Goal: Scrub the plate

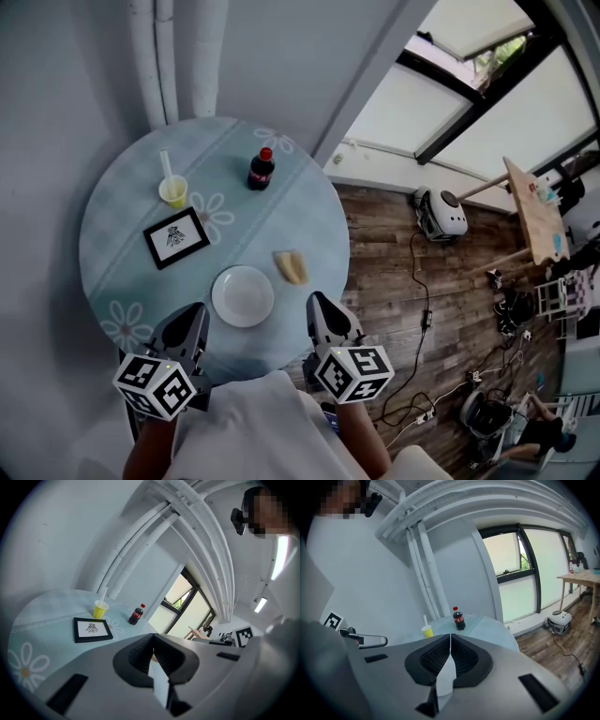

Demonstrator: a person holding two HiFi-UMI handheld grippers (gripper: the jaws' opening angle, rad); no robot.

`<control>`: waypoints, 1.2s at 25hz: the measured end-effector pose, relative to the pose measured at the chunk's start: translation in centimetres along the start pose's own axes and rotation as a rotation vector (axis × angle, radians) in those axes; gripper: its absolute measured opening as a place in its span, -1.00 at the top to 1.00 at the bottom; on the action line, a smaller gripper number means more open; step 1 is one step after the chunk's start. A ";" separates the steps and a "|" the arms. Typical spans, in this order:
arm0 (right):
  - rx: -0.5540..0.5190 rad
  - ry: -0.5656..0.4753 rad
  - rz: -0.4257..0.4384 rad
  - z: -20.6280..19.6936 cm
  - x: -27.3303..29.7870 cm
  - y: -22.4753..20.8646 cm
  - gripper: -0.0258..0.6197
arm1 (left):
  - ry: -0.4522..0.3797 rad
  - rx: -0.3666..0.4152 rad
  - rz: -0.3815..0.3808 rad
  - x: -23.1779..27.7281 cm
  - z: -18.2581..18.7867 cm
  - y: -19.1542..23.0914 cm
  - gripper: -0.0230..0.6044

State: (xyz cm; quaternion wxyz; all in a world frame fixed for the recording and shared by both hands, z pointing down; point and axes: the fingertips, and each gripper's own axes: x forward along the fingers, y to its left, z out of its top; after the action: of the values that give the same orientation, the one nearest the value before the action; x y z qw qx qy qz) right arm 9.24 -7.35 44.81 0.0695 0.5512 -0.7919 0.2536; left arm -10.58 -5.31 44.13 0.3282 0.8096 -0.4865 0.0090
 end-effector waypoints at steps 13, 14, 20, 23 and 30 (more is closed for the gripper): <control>-0.031 0.031 -0.009 -1.8 -0.4 1.6 0.82 | 0.057 0.044 -0.035 -0.1 -1.3 -0.9 0.90; -0.034 0.033 -0.010 -1.9 -0.4 1.7 0.82 | 0.061 0.038 -0.034 -0.1 -1.4 -0.8 0.90; -0.045 0.044 -0.029 -2.8 -0.6 2.2 0.82 | 0.089 0.017 -0.031 -0.5 -2.3 -0.2 0.90; -0.046 0.044 -0.033 -3.0 -0.8 2.5 0.82 | 0.093 0.017 -0.030 -0.7 -2.4 0.0 0.90; -0.055 0.054 -0.039 -3.6 -0.9 3.0 0.82 | 0.108 0.010 -0.032 -0.9 -2.8 0.5 0.90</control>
State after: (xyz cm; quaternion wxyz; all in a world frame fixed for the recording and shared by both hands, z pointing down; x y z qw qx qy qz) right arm 6.23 -4.08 46.60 0.1106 0.5573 -0.7855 0.2452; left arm -10.58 -3.25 46.22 0.3499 0.8173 -0.4551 0.0501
